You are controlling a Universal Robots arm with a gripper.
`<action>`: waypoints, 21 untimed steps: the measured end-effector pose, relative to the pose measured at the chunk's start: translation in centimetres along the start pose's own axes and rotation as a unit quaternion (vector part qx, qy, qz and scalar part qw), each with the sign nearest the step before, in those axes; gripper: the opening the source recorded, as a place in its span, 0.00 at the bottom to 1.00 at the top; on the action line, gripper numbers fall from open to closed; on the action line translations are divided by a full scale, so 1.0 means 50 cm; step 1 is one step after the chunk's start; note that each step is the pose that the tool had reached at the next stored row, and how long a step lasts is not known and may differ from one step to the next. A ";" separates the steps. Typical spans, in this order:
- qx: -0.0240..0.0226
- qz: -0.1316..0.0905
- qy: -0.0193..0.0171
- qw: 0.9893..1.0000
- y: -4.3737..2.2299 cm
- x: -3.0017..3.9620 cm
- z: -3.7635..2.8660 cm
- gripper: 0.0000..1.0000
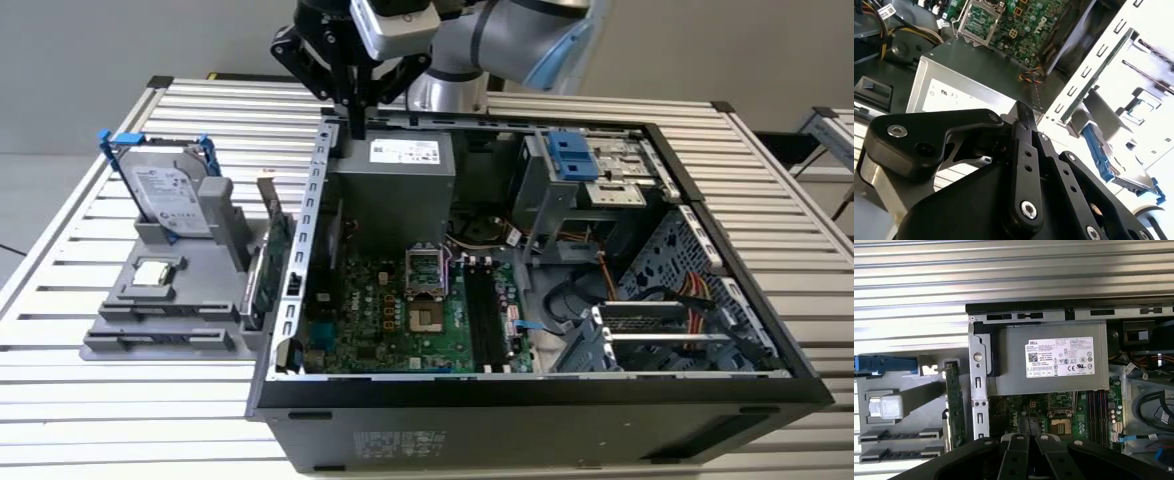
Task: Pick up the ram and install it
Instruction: 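Reach for the ram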
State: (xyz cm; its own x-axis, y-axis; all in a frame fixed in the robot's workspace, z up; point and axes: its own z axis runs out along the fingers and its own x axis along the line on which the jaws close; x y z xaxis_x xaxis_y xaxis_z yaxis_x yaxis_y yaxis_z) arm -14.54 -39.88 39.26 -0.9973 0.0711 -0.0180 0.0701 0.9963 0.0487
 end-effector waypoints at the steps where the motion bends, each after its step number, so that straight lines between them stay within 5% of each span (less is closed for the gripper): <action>1: 0.000 0.000 0.000 1.000 0.000 0.003 0.000 0.00; 21: 0.000 0.000 0.000 1.000 -0.005 0.069 -0.001 0.00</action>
State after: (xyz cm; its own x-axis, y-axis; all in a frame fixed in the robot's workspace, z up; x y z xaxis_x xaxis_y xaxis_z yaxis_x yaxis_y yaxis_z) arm -18.01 -39.88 39.25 -0.9973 0.0710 -0.0179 0.0701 0.9964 0.0487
